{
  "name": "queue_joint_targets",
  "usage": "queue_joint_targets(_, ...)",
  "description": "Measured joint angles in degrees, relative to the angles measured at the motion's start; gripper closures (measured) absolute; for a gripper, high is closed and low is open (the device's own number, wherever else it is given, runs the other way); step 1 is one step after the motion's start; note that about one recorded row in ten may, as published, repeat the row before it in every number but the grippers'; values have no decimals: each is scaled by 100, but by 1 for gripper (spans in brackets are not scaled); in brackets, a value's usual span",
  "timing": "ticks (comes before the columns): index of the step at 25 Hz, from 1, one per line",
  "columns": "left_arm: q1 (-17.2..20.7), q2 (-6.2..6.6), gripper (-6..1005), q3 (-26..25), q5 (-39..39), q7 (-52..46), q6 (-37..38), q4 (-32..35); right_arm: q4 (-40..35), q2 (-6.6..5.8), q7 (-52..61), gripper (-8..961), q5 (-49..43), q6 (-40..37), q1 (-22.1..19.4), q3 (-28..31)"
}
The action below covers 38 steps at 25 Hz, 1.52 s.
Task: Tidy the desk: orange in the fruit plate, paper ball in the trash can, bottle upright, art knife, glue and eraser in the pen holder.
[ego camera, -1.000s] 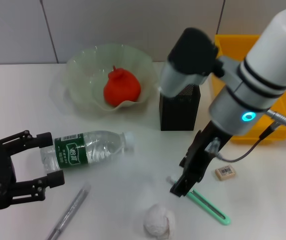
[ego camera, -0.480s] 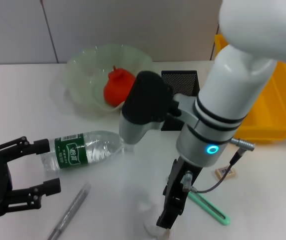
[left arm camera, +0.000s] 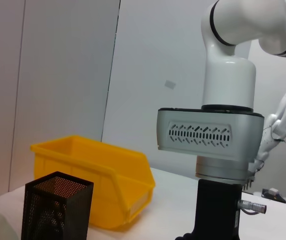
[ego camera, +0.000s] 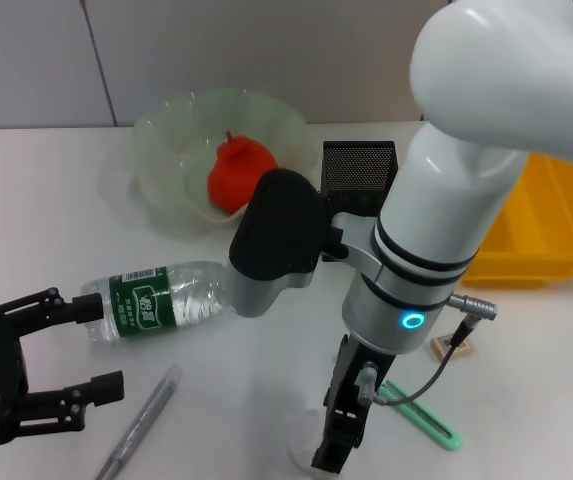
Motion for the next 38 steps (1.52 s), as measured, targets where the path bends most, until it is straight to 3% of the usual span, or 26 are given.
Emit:
queue_joint_targets(7, 15, 34, 136, -14, 7, -15, -25, 1, 1, 0, -21, 311, 21, 26, -52, -24)
queue_joint_targets(12, 4, 33, 136, -72, 7, -41, -26, 1, 8, 0, -100, 524, 21, 23, -117, -2)
queue_joint_targets(17, 7, 34, 135, -91, 7, -41, -22, 1, -192, -17, -118, 646, 16, -73, -231, 82)
queue_joint_targets(20, 8, 34, 135, -115, 6, -39, -25, 1, -279, -36, -127, 660, -7, -173, -272, 234)
queue_joint_targets(25, 10, 19, 135, -151, 3, -14, -29, -5, -839, -58, -217, 675, -381, -766, -478, 1130)
queue_joint_targets(31, 4, 16, 135, -158, 1, -7, -27, -8, -1756, -66, -395, 676, -1594, -1431, -648, 2813)
queue_joint_targets(35, -1, 5, 136, -159, 1, -5, -36, -9, -2099, -77, -691, 678, -2231, -1488, -651, 3720)
queue_joint_targets(38, -11, 5, 136, -159, 1, -3, -44, -9, -2225, -81, -821, 679, -2627, -1320, -639, 4060)
